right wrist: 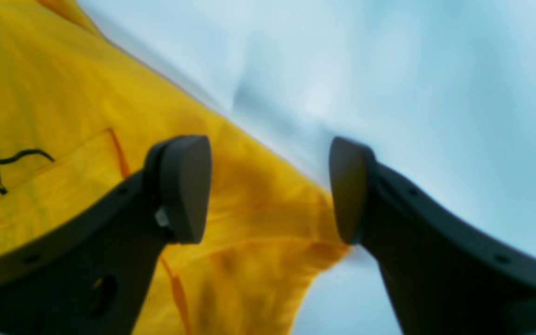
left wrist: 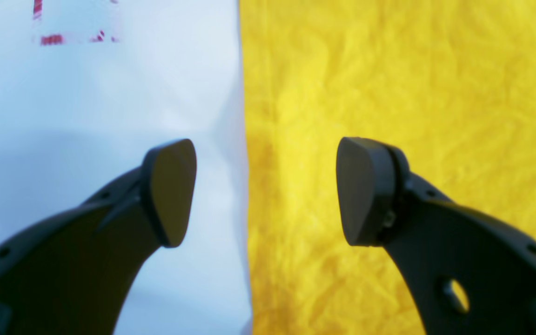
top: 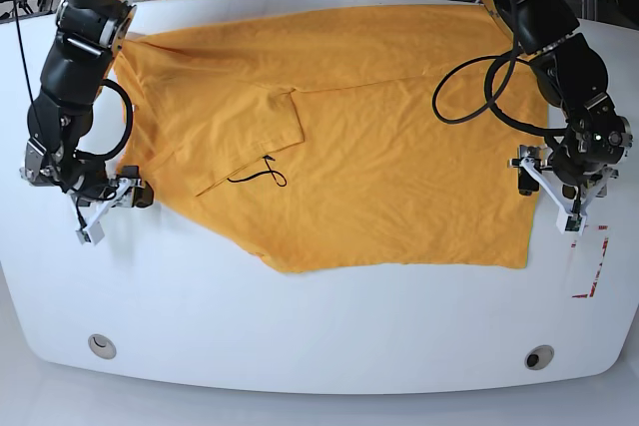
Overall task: Fold the T-shirt properly
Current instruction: 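Move both grippers to the folded shirt's side edges, then grasp the shirt edge with the right gripper and drag it outward, then grasp the shirt's side edge with both grippers, then lift the edge with both grippers and fold it over toward the collar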
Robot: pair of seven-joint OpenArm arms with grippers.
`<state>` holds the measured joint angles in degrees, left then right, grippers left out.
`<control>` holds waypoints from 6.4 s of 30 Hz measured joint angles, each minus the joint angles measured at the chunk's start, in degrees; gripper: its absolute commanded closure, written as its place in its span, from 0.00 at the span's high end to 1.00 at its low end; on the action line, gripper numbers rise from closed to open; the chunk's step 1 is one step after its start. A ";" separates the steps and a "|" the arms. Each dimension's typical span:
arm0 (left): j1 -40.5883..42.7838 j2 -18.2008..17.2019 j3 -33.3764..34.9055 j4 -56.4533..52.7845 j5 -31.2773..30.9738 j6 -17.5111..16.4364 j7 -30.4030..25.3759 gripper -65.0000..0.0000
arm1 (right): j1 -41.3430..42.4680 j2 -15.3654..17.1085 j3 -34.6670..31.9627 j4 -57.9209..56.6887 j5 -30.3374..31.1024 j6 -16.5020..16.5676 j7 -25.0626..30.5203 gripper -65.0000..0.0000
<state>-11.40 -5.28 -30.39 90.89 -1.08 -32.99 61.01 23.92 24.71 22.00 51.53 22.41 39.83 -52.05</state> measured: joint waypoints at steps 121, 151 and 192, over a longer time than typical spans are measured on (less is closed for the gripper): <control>1.70 -0.70 6.01 -8.52 0.07 -0.48 -6.71 0.67 | 13.16 -8.72 -12.17 8.39 -22.03 0.24 7.10 0.00; -17.11 -3.85 -6.05 -41.18 -0.17 7.76 -19.52 0.90 | 12.22 -8.83 -12.09 8.39 -21.81 0.26 6.93 0.00; -15.19 -1.81 -5.99 -21.81 -0.13 -3.06 -12.28 0.02 | 15.98 -8.66 -12.31 20.48 -21.94 0.35 -1.25 0.00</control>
<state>-26.59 -7.09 -36.38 69.08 -1.21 -36.05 48.73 39.90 16.05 9.69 72.01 0.47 40.18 -53.30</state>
